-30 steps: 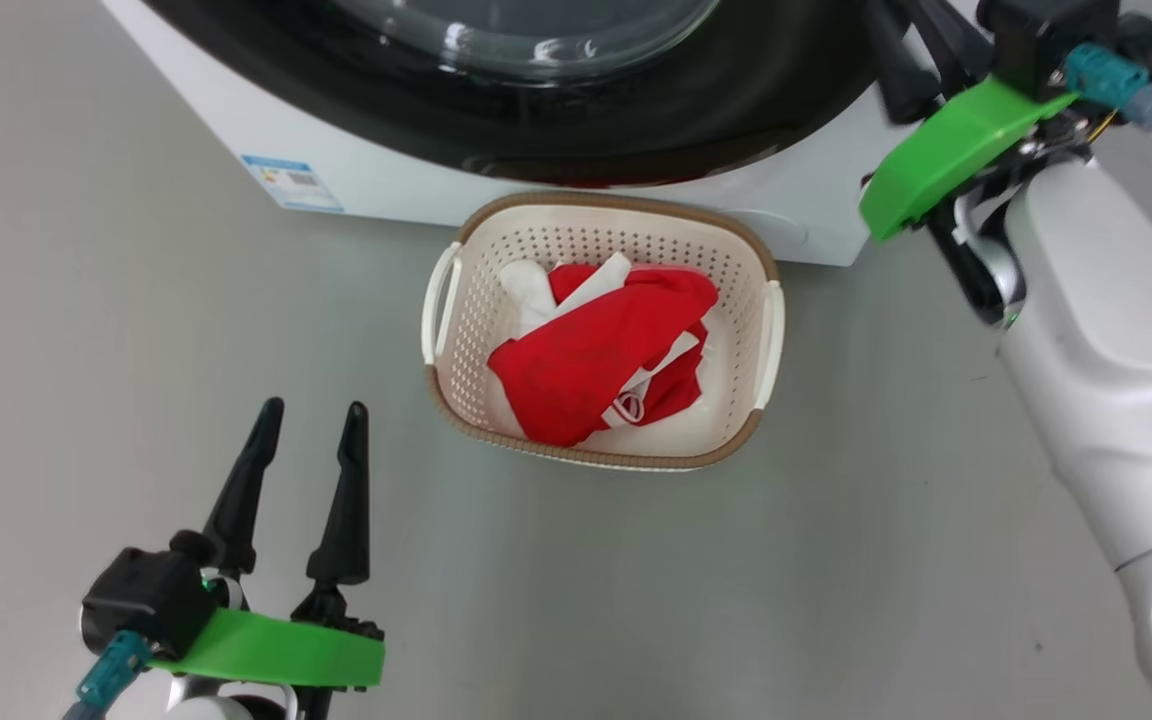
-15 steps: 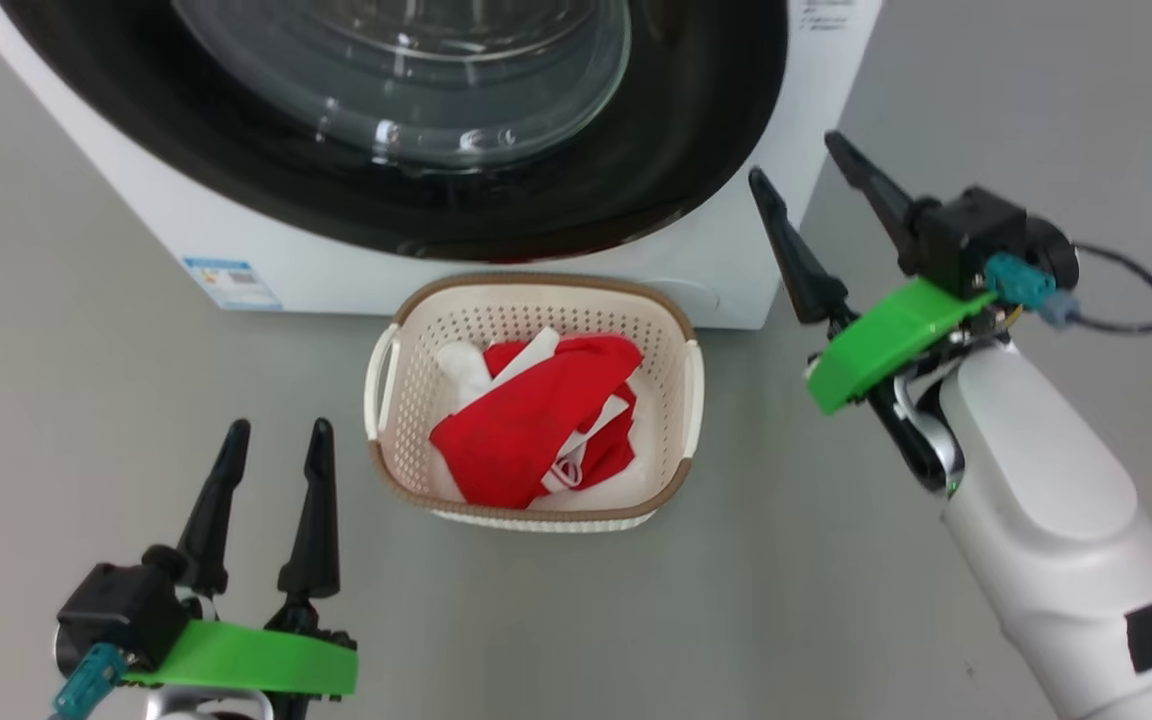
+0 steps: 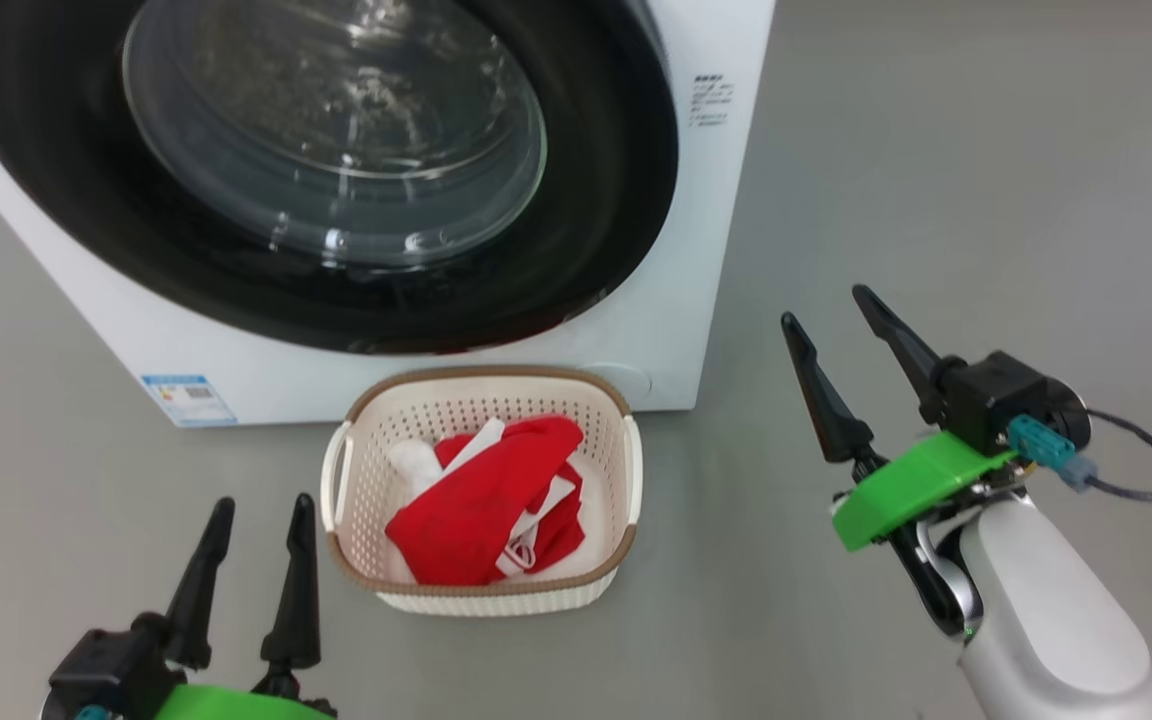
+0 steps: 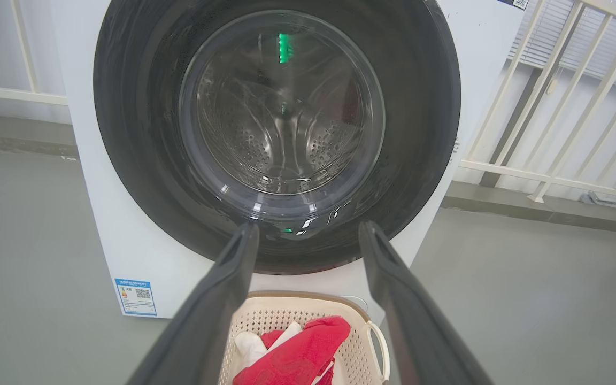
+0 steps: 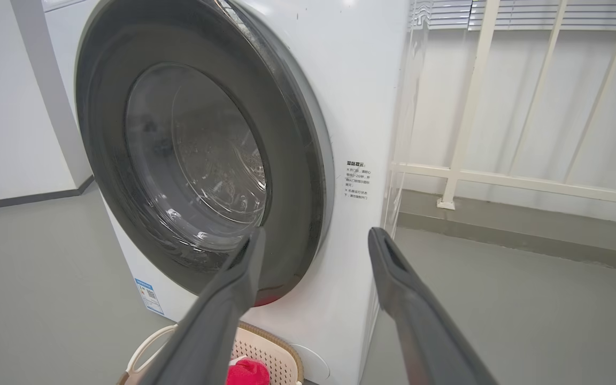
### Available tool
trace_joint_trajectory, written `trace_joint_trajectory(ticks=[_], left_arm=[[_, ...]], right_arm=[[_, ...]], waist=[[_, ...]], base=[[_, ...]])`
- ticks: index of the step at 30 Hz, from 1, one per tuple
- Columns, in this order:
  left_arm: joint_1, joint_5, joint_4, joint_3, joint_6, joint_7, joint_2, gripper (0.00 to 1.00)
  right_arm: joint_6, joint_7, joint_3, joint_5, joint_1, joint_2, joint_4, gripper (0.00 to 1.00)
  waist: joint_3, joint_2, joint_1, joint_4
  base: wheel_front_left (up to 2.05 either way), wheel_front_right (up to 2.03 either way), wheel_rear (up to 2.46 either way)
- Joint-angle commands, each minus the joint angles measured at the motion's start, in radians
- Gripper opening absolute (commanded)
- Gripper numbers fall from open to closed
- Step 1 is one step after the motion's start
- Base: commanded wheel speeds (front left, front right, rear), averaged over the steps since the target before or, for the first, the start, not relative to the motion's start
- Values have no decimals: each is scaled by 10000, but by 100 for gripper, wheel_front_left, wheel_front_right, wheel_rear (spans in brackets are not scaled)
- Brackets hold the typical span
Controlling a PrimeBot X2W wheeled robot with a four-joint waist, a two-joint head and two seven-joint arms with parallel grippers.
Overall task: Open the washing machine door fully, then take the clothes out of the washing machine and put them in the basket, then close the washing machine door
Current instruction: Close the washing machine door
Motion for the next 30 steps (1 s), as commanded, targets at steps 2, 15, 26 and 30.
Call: trace_joint_trajectory(ticks=[2, 15, 26, 30], left_arm=[[50, -58, -220, 348, 37, -75, 293, 100], [642, -141, -472, 279, 21, -17, 467, 100], [1161, -196, -819, 368, 152, -42, 530, 100], [1185, -213, -946, 379, 174, -46, 544, 100]], right_arm=[[-36, -63, -12, -154, 276, 37, -471, 100], [-36, -63, -1276, -705, 2702, -2, -2332, 100], [-36, -63, -1470, -726, 4057, 196, -3230, 100], [-36, -63, -1442, -716, 4246, 221, -3531, 100]], waist=[[-550, 0, 0, -400], [-1137, 0, 0, -512], [-1340, 0, 0, -715], [-1302, 0, 0, -741]], base=[[0, 0, 0], [0, 0, 0], [0, 0, 0], [0, 0, 0]])
